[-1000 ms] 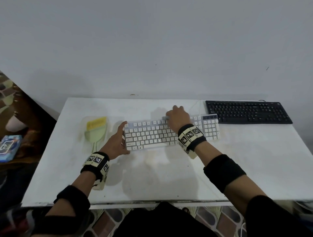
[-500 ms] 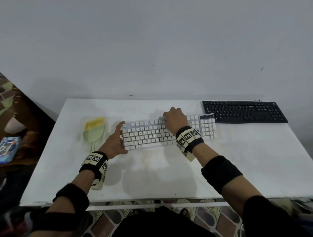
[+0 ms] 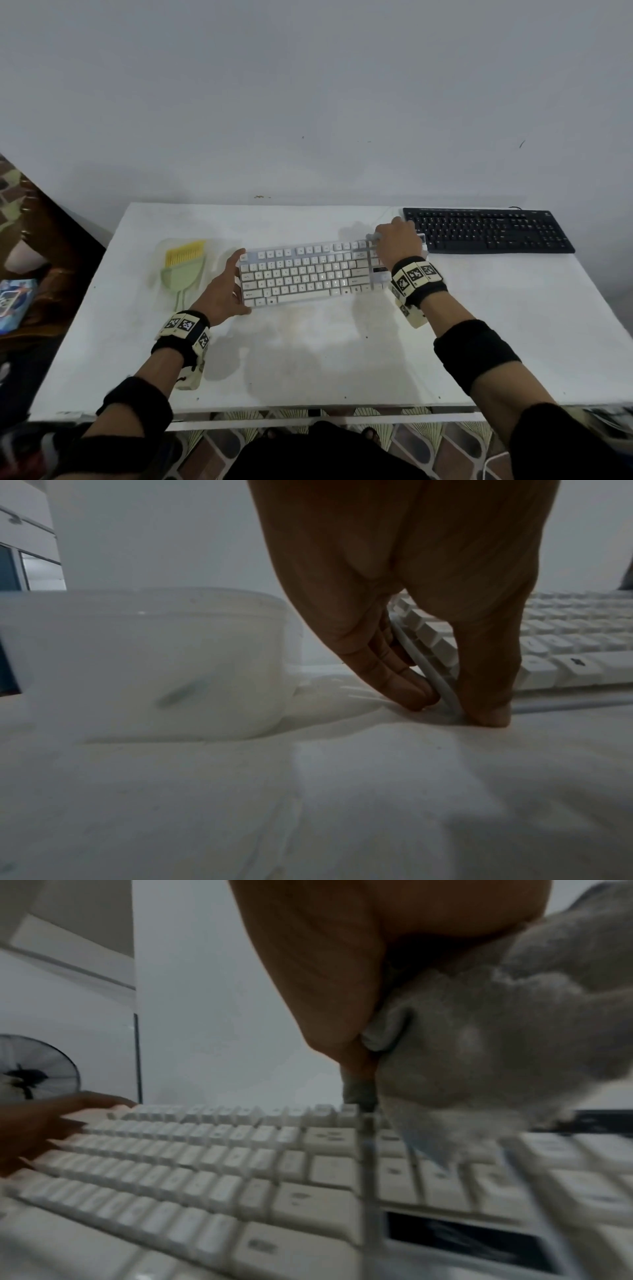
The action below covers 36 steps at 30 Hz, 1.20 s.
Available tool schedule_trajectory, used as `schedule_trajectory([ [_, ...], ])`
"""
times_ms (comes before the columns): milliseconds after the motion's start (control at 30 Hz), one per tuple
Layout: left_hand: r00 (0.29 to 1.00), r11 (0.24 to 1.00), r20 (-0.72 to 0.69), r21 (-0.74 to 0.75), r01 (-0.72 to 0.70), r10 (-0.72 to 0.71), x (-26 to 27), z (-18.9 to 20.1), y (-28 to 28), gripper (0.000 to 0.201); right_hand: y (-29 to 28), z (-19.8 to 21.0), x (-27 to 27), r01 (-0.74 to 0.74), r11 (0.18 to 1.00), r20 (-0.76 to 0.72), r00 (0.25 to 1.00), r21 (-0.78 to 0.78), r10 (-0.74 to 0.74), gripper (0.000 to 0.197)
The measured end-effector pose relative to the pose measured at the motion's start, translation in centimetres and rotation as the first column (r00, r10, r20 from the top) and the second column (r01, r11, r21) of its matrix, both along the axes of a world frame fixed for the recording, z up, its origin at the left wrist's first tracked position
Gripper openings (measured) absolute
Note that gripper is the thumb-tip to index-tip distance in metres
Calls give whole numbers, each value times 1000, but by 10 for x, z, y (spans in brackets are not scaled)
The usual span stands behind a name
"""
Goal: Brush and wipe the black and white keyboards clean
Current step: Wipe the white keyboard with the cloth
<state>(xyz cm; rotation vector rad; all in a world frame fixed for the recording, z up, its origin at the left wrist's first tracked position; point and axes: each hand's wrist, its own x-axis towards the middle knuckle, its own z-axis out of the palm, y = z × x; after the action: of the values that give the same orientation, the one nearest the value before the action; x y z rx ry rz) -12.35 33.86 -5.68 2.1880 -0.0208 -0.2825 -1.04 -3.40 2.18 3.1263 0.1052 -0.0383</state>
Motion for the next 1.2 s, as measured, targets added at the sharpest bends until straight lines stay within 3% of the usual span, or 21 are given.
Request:
schedule_trajectory([
  [100,1000,1000,13,3,-2,2,-1,0,0,135,18,2,-4,-100,988,24,995,116,98,25],
  [233,1000,1000,12,-6,-1,1,-1,2,0,133,51,3,-24,-306,914,59,952,268,301,21],
  [500,1000,1000,21,-11,1,-1,-3,2,-2,132,-20,4,-13,14,999,35,999,49,-15,26],
  [667,1000,1000,18,-10,0,0,-2,2,-2,133,-2,-4,-17,-161,956,118,984,245,136,26],
  [767,1000,1000,29,-6,12,-11,-2,3,-2,133,7,-1,-25,-241,942,110,969,233,220,24],
  [933,1000,1000,25,-13,9,-9,-3,3,-3,133,-31,-10,-9,52,991,51,997,122,-58,26],
  [1000,1000,1000,9,-8,8,-8,-2,2,-2,134,-35,-11,-5,103,991,44,993,89,-107,28],
  [1100,1000,1000,-20,-6,9,-9,-1,3,-1,137,10,-2,-22,-64,986,133,990,152,43,28],
  [1200,999,1000,-42,-27,4,-6,1,4,0,138,92,-2,-55,-395,861,213,916,321,341,28],
])
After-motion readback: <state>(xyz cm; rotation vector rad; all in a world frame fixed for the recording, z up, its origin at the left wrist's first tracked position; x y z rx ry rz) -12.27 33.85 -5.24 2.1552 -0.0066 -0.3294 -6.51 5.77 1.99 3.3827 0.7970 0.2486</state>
